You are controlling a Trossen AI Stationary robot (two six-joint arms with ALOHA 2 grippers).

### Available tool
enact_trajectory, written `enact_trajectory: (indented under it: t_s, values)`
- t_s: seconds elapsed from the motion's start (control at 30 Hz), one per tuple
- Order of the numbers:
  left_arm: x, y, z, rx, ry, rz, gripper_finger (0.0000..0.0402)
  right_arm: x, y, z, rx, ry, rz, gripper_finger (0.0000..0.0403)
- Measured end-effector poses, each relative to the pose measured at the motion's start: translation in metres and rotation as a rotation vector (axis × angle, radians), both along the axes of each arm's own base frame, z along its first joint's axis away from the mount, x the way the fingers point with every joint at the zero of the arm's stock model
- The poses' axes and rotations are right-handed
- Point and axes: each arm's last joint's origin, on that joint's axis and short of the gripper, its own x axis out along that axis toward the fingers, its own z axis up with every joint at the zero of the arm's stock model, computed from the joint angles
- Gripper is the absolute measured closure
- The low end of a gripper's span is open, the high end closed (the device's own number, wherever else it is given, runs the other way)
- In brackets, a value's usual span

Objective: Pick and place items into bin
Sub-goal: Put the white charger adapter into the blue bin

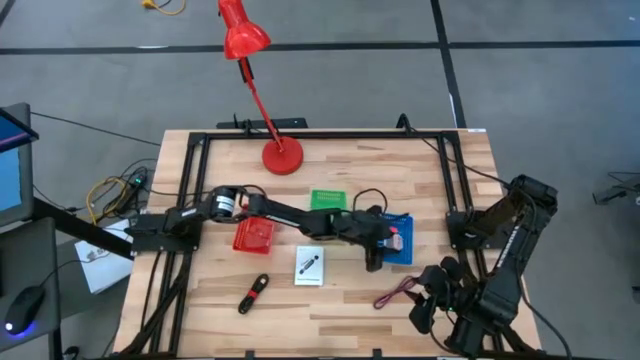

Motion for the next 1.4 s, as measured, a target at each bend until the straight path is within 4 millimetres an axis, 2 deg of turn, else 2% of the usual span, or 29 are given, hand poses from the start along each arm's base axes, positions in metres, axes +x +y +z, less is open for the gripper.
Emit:
enact_trajectory:
  t_s: [0.17, 0.43, 0.87, 1.4]
  values:
    - [0.000, -0.001, 0.003, 0.125, 0.075, 0.074, 0.0209, 0.002, 0.000, 0.000, 0.013, -0.007, -0.005, 0.0228]
    - [-0.002, -0.001, -0.001, 0.125, 0.107, 0.058, 0.0215, 0.007, 0.004, 0.000, 0.069, -0.039, -0.014, 0.0228]
    - [-0.009, -0.010, -0.012, 0.116, 0.237, 0.014, 0.0198, 0.009, 0.005, 0.001, 0.086, -0.049, -0.012, 0.0228]
    - [-0.011, -0.006, -0.016, 0.210, 0.273, -0.061, 0.0190, 0.009, 0.005, 0.001, 0.055, -0.036, 0.029, 0.0228]
